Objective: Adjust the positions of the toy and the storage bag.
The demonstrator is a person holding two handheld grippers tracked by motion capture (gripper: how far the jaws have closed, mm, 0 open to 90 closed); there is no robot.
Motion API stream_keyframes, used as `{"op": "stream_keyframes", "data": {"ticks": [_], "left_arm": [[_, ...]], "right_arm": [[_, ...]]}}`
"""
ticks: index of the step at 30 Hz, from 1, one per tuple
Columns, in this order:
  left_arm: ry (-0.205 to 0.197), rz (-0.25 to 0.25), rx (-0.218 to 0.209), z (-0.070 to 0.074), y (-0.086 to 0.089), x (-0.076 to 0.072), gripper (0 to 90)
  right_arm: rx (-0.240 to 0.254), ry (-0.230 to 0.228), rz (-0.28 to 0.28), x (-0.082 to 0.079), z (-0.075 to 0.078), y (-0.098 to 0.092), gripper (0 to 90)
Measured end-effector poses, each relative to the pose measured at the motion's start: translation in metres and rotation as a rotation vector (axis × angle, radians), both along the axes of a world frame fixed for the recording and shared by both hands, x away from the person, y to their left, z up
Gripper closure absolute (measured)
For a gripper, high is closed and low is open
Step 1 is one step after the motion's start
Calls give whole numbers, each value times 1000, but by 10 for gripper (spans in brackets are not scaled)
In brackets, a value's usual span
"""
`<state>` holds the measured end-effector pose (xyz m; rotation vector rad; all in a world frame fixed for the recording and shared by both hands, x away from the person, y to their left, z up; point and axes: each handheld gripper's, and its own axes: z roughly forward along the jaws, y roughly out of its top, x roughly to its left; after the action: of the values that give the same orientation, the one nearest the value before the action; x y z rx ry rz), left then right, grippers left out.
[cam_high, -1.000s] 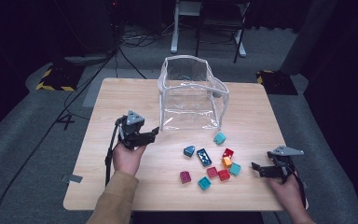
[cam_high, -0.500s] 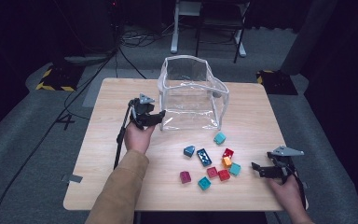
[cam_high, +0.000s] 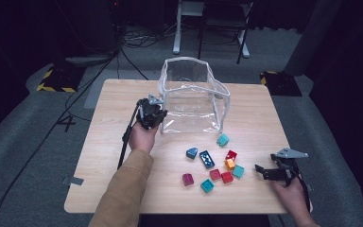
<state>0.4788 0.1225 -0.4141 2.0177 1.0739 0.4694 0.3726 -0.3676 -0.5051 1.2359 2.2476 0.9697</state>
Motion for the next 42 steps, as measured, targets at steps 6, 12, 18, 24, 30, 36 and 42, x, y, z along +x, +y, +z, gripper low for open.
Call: {"op": "stream_keyframes", "data": {"ticks": [6,12,18,24,30,36,42], "left_arm": [[-10,3,2,-1,15,-26,870],[-21,-19,6,-2,23,-60,869],[-40,-51,-5,-5,22,-98,869],[-47,-88,-21,-8,12,-132,867],[-63,-152,-29,-10,-6,-164,856],[-51,-211,-45,-11,-25,-184,850],[-71,-296,-33,-11,-38,-198,825]], "right_arm": [[-1,1,-1,0,0,0,102],[-2,1,-3,0,0,1,102],[-1,2,-3,0,0,1,102],[0,3,-4,0,0,1,102],[0,3,-4,0,0,1,102],[-1,3,-4,0,0,1,102],[1,5,-4,0,0,1,102]]}}
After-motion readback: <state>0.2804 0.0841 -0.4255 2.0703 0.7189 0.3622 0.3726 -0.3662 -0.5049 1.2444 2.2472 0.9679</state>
